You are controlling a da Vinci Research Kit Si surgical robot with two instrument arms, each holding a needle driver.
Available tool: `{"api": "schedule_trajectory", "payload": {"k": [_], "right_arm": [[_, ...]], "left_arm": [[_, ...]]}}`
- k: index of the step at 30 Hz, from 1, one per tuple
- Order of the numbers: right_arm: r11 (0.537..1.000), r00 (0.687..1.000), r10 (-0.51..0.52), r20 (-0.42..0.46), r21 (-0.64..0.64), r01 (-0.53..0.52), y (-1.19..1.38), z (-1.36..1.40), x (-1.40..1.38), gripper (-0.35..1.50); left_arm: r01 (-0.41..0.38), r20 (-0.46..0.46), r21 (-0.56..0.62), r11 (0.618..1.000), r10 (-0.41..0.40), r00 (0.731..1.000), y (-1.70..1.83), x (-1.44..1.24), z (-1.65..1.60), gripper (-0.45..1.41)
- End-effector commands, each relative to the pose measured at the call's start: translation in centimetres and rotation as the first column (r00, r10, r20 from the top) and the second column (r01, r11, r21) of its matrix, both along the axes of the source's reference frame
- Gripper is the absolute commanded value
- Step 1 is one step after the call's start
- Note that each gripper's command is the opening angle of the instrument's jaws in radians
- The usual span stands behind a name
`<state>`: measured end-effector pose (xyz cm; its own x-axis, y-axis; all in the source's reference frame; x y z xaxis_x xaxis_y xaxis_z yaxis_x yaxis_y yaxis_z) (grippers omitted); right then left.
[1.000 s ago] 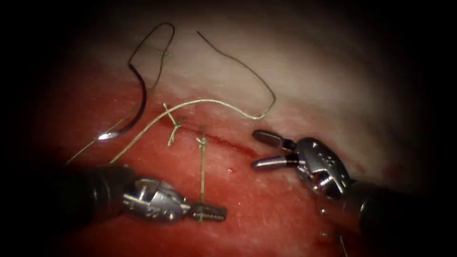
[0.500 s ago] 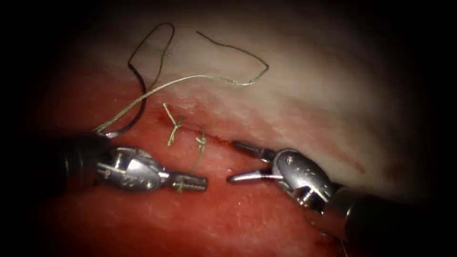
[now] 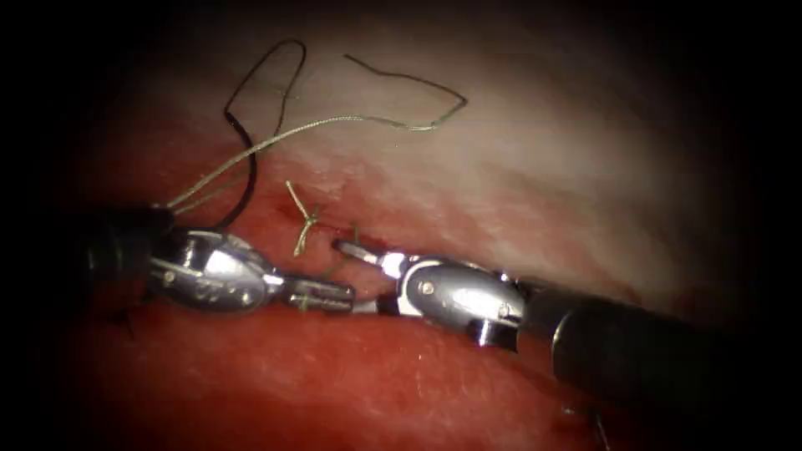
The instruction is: Wound Closure
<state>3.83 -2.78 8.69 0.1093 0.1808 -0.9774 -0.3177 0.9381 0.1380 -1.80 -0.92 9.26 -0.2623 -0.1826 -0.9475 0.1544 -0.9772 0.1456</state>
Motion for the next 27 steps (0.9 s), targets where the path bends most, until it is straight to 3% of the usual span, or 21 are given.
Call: {"api": "schedule_trajectory", "payload": {"k": [1, 13, 27], "right_arm": [[1.000, 1.000, 0.007, -0.005, -0.008, -0.007, 0.07, 0.05, 0.13, 1.36], [0.999, 1.000, -0.003, -0.009, -0.034, 0.002, 0.11, 0.22, 0.49, 1.36], [0.999, 1.000, -0.008, -0.016, -0.034, 0.007, 0.11, 0.20, 0.55, 1.35]], "left_arm": [[0.001, -0.001, -0.001, 1.000, -0.001, 1.000, -0.02, -0.06, 0.04, -0.45], [0.004, -0.001, 0.006, 1.000, -0.004, 1.000, -0.02, -0.11, -0.09, -0.45], [-0.003, 0.014, 0.008, 1.000, 0.003, 1.000, -0.03, -0.24, -0.05, -0.45]]}}
